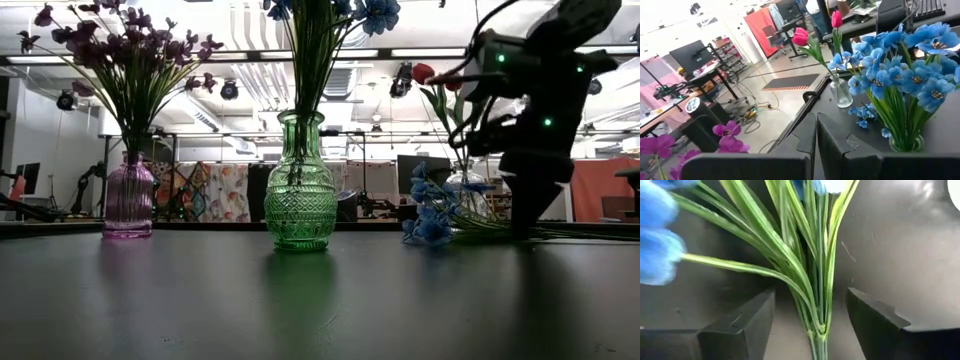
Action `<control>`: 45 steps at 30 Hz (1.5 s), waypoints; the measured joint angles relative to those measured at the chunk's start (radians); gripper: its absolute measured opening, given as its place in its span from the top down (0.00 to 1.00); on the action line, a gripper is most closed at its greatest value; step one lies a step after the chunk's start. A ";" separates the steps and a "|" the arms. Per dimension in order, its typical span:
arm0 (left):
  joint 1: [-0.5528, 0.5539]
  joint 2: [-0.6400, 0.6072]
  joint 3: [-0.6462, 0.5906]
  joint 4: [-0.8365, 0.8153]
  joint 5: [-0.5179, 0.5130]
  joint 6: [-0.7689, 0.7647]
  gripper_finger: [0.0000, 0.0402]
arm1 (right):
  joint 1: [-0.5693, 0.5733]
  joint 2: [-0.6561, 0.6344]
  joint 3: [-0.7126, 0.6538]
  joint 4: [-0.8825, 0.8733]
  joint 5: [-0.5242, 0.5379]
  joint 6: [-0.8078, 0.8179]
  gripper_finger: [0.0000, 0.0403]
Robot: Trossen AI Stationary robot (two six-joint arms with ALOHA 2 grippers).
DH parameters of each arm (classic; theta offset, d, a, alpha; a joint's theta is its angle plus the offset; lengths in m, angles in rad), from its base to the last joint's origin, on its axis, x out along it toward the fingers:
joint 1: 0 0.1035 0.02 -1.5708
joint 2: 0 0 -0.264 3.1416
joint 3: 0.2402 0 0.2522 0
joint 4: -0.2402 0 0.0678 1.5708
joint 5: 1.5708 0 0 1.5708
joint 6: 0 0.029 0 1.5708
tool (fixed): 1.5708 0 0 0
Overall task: Sort flowers into vase by color
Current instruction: Put the blue flower into the green crystal vase
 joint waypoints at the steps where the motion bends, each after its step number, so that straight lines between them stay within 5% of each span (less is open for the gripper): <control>1: 0.000 0.001 0.002 -0.001 0.000 0.000 1.00 | -0.002 0.002 -0.008 0.007 -0.001 0.000 0.42; 9: 0.000 0.003 0.004 -0.002 -0.002 -0.001 1.00 | -0.003 0.007 -0.047 0.069 -0.033 0.021 0.56; 21: 0.000 0.003 0.004 -0.002 -0.001 -0.003 1.00 | -0.004 0.008 -0.026 0.067 -0.037 0.052 0.95; 29: 0.000 0.003 0.004 -0.002 -0.001 -0.016 1.00 | 0.016 -0.093 0.101 -0.073 -0.026 0.041 0.95; 34: 0.000 0.006 0.003 -0.002 -0.001 -0.020 1.00 | 0.079 -0.258 0.138 -0.053 0.146 0.038 0.95; 39: 0.000 0.018 0.005 -0.003 -0.001 -0.020 1.00 | 0.176 -0.423 0.136 0.114 0.342 -0.068 0.95; 45: 0.000 0.035 0.008 -0.003 -0.001 -0.020 1.00 | 0.281 -0.497 0.136 0.422 0.425 -0.296 0.95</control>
